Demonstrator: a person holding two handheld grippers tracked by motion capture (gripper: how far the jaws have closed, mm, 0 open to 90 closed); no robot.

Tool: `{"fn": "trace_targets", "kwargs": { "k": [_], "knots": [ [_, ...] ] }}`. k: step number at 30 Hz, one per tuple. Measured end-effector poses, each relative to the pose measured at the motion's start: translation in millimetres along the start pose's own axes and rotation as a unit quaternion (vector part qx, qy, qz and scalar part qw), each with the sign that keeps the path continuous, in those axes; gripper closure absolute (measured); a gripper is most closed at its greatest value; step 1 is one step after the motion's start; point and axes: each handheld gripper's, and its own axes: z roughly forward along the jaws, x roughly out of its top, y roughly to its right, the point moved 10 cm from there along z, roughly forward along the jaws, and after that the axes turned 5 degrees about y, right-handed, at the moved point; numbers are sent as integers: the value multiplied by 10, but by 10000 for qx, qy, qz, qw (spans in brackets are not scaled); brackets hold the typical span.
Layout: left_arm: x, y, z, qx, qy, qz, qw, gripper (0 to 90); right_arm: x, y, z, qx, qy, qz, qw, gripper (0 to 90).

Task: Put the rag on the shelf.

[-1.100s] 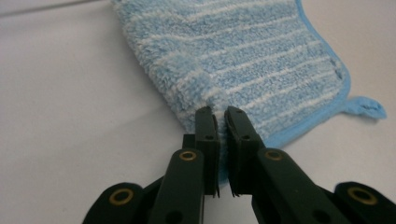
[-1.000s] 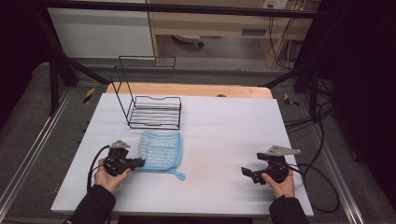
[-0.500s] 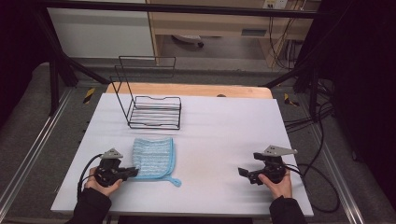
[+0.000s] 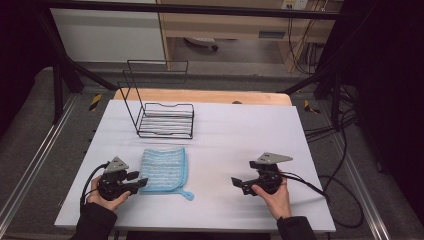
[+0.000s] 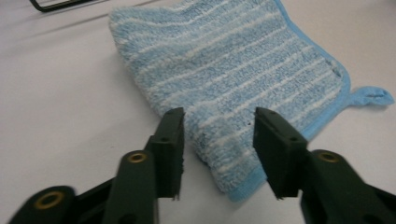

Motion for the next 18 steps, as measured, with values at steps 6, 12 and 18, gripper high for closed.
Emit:
{"fn": "trace_targets", "kwargs": {
  "k": [6,12,18],
  "knots": [
    [15,-93,-16,93,71,-116,9999,352,104,-291,228,118,-85,-79,9999,36],
    [3,-134,4,59,60,-197,9998,181,255,-661,624,326,-197,-162,9991,45],
    [2,-182,7,60,102,-271,9996,100,291,-873,926,402,-383,-276,9981,79]
  ]
}}
